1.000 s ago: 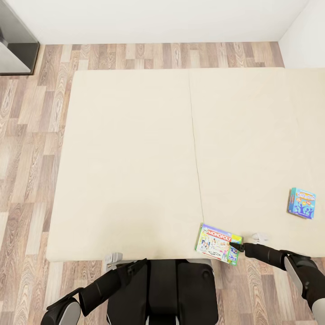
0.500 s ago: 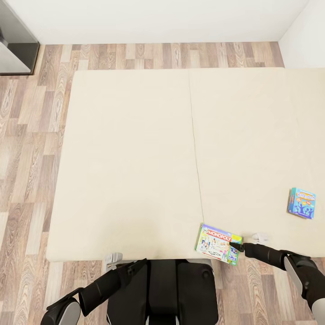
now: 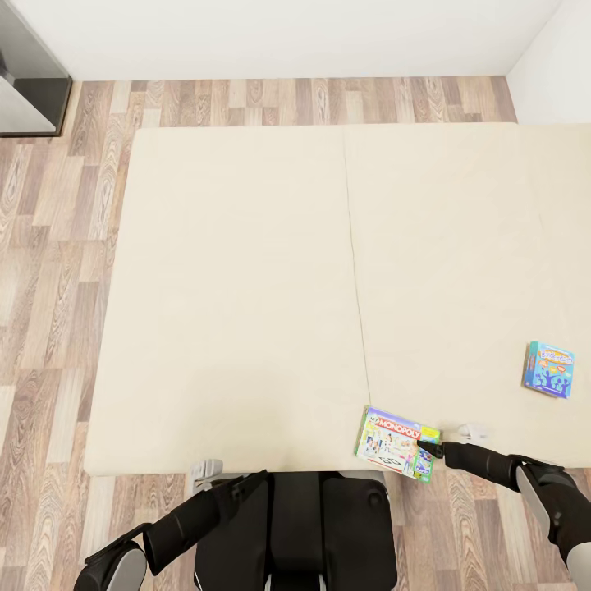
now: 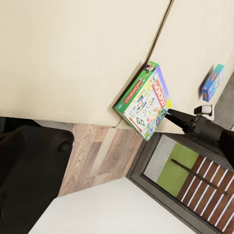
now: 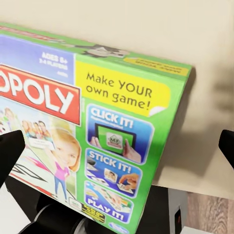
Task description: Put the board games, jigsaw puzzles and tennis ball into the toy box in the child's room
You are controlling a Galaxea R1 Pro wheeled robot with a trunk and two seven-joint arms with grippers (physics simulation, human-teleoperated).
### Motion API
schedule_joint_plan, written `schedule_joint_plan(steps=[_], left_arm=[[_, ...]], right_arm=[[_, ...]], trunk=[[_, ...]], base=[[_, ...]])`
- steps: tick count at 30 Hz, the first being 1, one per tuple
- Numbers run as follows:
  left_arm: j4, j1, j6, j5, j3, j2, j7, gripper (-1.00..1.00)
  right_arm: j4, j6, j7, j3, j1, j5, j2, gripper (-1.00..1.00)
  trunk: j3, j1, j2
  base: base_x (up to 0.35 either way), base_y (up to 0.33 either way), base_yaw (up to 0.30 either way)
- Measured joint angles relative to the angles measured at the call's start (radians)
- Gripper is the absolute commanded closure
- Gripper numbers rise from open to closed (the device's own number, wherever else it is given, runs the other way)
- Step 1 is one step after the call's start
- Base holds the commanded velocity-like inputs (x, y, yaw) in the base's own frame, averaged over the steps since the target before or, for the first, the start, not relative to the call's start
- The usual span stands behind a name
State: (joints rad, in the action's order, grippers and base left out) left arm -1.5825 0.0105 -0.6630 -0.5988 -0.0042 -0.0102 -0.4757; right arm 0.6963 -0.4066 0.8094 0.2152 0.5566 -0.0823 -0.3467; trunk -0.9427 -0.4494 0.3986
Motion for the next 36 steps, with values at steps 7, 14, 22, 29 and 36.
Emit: schedule_joint_plan(steps=[7,14,22,29,36], left_arm=[[0.0,0.0,0.0,0.0,0.0,0.0,-0.005,-1.0],[0.0,0.0,0.0,0.0,0.0,0.001,-0.012,-1.0],[0.0,0.0,0.0,0.0,0.0,0.001,-0.017,-1.0],[0.0,0.0,0.0,0.0,0.0,0.001,-0.017,-1.0],[0.0,0.0,0.0,0.0,0.0,0.001,-0.017,-1.0]], right_arm=[[0.0,0.0,0.001,0.0,0.0,0.0,0.0,-1.0],[0.0,0.001,0.001,0.0,0.0,0.002,0.0,-1.0],[0.0,0.0,0.002,0.0,0.0,0.0,0.0,-1.0],[0.0,0.0,0.003,0.0,0.0,0.0,0.0,-1.0],[0.001,0.0,0.003,0.0,0.0,0.0,0.0,-1.0]], trunk=[[0.0,0.0,0.0],[0.0,0.0,0.0],[0.0,0.0,0.0],[0.0,0.0,0.0],[0.0,0.0,0.0]], base=[[0.0,0.031,0.0],[0.0,0.153,0.0],[0.0,0.151,0.0],[0.0,0.043,0.0],[0.0,0.015,0.0]])
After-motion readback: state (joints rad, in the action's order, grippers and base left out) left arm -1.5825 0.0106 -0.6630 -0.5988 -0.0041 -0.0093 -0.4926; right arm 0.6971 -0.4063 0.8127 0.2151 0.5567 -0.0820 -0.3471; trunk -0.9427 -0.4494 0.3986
